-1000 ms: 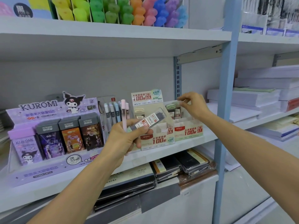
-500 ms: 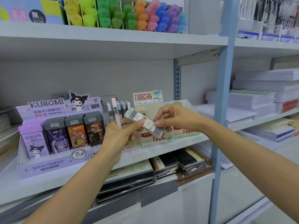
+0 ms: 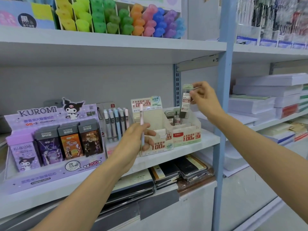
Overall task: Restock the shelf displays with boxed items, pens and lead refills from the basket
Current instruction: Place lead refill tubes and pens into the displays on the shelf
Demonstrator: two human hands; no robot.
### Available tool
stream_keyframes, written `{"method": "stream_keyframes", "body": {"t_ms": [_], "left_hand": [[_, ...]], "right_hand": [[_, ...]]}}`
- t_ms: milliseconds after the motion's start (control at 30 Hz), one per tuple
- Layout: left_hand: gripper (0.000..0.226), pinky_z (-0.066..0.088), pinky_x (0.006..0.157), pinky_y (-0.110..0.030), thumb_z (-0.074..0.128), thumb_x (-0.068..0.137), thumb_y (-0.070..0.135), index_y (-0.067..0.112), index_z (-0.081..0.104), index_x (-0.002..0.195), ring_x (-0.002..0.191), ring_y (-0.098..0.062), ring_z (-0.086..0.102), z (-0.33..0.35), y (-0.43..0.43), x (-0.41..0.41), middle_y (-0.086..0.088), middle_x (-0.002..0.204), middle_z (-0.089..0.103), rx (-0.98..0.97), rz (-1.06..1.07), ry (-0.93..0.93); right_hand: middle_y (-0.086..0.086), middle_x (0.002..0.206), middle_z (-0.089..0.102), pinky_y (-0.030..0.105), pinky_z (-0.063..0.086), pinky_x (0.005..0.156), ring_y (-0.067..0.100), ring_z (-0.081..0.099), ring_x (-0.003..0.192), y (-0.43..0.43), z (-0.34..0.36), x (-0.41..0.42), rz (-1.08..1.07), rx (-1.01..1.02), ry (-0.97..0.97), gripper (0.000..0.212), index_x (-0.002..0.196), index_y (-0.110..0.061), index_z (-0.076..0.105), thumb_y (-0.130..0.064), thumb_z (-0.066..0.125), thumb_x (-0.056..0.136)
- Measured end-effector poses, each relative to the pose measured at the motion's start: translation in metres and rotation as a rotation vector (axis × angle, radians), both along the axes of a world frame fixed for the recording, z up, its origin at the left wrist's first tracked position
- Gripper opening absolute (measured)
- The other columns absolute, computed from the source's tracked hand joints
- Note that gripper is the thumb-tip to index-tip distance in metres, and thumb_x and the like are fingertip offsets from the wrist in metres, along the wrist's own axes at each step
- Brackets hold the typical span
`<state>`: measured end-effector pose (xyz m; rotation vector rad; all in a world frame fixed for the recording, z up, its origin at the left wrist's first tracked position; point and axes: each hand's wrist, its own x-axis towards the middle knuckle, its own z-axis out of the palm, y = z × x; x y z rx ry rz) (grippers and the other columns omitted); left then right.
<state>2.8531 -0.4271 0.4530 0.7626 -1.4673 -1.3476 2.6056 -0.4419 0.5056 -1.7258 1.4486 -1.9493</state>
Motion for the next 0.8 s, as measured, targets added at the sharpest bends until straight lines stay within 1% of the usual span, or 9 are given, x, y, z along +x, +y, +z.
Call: {"method": "stream_keyframes", "body": {"t_ms": [67,200,333,467,567,633,667,733,800], "left_hand": [[0.020,0.038,0.051,-0.025,0.037,0.103,0.012,0.009,0.056,0.107,0.057,-0.013,0.054,-0.005,-0.004,0.001,-0.008,0.080,0.062,-0.052,0.033,-0.017],[0.020,0.050,0.054,-0.022,0.042,0.103,0.016,0.012,0.061,0.107,0.058,-0.013,0.058,-0.013,-0.008,0.005,-0.003,0.068,0.065,-0.113,0.022,-0.063],[0.018,0.052,0.057,-0.023,0.047,0.101,0.018,0.014,0.062,0.110,0.059,-0.013,0.060,-0.018,-0.008,0.009,-0.004,0.071,0.068,-0.136,-0.042,-0.082],[0.019,0.054,0.058,-0.024,0.050,0.099,0.016,0.013,0.061,0.113,0.059,-0.014,0.061,-0.019,-0.009,0.011,-0.006,0.075,0.071,-0.143,-0.060,-0.069],[0.022,0.054,0.057,-0.025,0.055,0.096,0.014,0.007,0.057,0.117,0.057,-0.016,0.060,-0.019,-0.009,0.012,-0.011,0.079,0.073,-0.132,-0.066,-0.057],[0.026,0.053,0.055,-0.025,0.057,0.095,0.013,0.004,0.053,0.118,0.056,-0.016,0.059,-0.020,-0.008,0.013,-0.014,0.084,0.073,-0.121,-0.062,-0.056],[0.027,0.053,0.055,-0.025,0.058,0.094,0.013,0.003,0.051,0.118,0.056,-0.016,0.058,-0.020,-0.008,0.013,-0.015,0.085,0.073,-0.121,-0.058,-0.062],[0.027,0.052,0.053,-0.024,0.059,0.093,0.013,0.001,0.051,0.117,0.055,-0.016,0.058,-0.020,-0.008,0.015,-0.015,0.087,0.074,-0.124,-0.054,-0.076],[0.026,0.051,0.052,-0.023,0.059,0.093,0.014,0.001,0.052,0.115,0.054,-0.015,0.058,-0.020,-0.007,0.016,-0.015,0.086,0.074,-0.128,-0.048,-0.086]], "right_hand": [[0.010,0.095,0.063,0.020,0.055,0.067,0.015,0.065,0.080,-0.012,-0.002,-0.010,-0.072,0.004,0.023,0.018,0.115,-0.005,0.051,-0.006,0.052,0.097],[0.003,0.088,0.062,0.022,0.056,0.069,0.021,0.066,0.082,-0.031,-0.012,-0.012,-0.079,0.052,0.046,0.014,0.106,-0.012,0.051,-0.004,0.054,0.095],[0.010,0.096,0.066,0.022,0.057,0.069,0.019,0.067,0.081,-0.045,-0.023,-0.008,-0.081,0.132,0.147,0.014,0.105,-0.016,0.053,-0.006,0.055,0.096],[0.011,0.096,0.067,0.031,0.056,0.073,0.020,0.066,0.081,-0.053,-0.024,-0.007,-0.116,0.211,0.276,0.013,0.104,-0.018,0.055,-0.008,0.056,0.095],[0.009,0.098,0.068,0.024,0.051,0.071,0.018,0.063,0.082,-0.058,-0.028,-0.005,-0.168,0.238,0.338,0.017,0.107,-0.016,0.060,-0.007,0.060,0.093],[0.007,0.103,0.067,0.014,0.042,0.068,0.013,0.058,0.084,-0.060,-0.032,-0.003,-0.234,0.271,0.406,0.024,0.114,-0.012,0.063,-0.006,0.063,0.090],[0.007,0.107,0.065,0.014,0.041,0.070,0.011,0.056,0.085,-0.060,-0.033,-0.002,-0.261,0.279,0.428,0.029,0.119,-0.011,0.062,-0.006,0.064,0.090],[0.007,0.117,0.058,0.019,0.042,0.080,0.011,0.054,0.091,-0.054,-0.034,0.003,-0.308,0.222,0.426,0.035,0.127,-0.013,0.057,-0.011,0.062,0.092],[0.005,0.121,0.055,0.017,0.043,0.082,0.009,0.054,0.093,-0.043,-0.032,0.014,-0.291,0.067,0.358,0.031,0.127,-0.015,0.057,-0.017,0.057,0.096]]}}
